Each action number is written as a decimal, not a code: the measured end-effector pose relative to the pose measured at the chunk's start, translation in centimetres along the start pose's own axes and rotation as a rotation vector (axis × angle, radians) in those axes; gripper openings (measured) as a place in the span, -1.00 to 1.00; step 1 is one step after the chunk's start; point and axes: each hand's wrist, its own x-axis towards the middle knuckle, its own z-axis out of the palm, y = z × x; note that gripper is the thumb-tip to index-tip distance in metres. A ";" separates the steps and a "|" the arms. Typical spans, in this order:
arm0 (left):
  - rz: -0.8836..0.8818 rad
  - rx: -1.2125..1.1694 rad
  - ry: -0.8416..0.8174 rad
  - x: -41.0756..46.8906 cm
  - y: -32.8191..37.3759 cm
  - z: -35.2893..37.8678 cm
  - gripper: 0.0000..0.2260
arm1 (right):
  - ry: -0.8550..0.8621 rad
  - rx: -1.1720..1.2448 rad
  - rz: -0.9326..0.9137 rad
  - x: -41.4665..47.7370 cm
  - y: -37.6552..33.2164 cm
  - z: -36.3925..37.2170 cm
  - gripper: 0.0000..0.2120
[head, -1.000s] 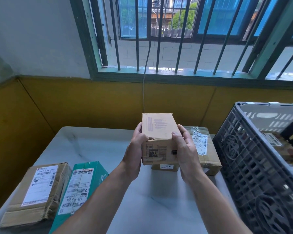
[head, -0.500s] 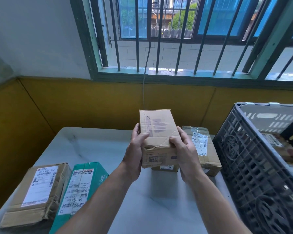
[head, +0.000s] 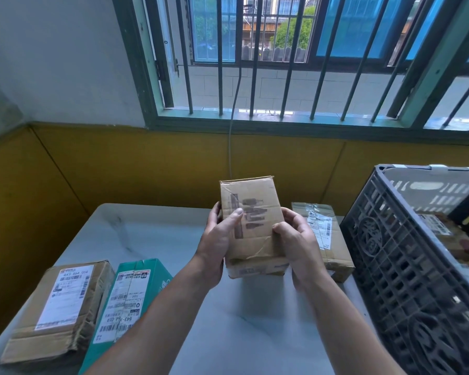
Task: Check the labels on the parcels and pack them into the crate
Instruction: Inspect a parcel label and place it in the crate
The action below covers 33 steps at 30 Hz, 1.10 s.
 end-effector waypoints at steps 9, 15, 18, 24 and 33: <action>0.028 -0.012 0.096 0.0 -0.5 0.2 -0.68 | 0.055 -0.078 -0.050 0.0 0.1 0.0 -0.83; 0.029 0.005 0.117 0.0 -0.3 0.1 -0.79 | 0.048 -0.091 -0.060 0.3 0.3 -0.2 -0.86; 0.042 0.024 0.130 -0.1 -0.3 0.3 -0.75 | 0.082 -0.114 -0.084 0.6 0.6 -0.3 -0.91; 0.072 0.087 0.112 -0.7 -0.4 0.6 -0.64 | 0.112 -0.136 -0.080 1.0 1.1 -0.4 -0.80; 0.082 0.040 0.119 -0.4 0.0 0.8 -0.81 | 0.079 -0.058 -0.080 0.8 1.3 -0.2 -0.87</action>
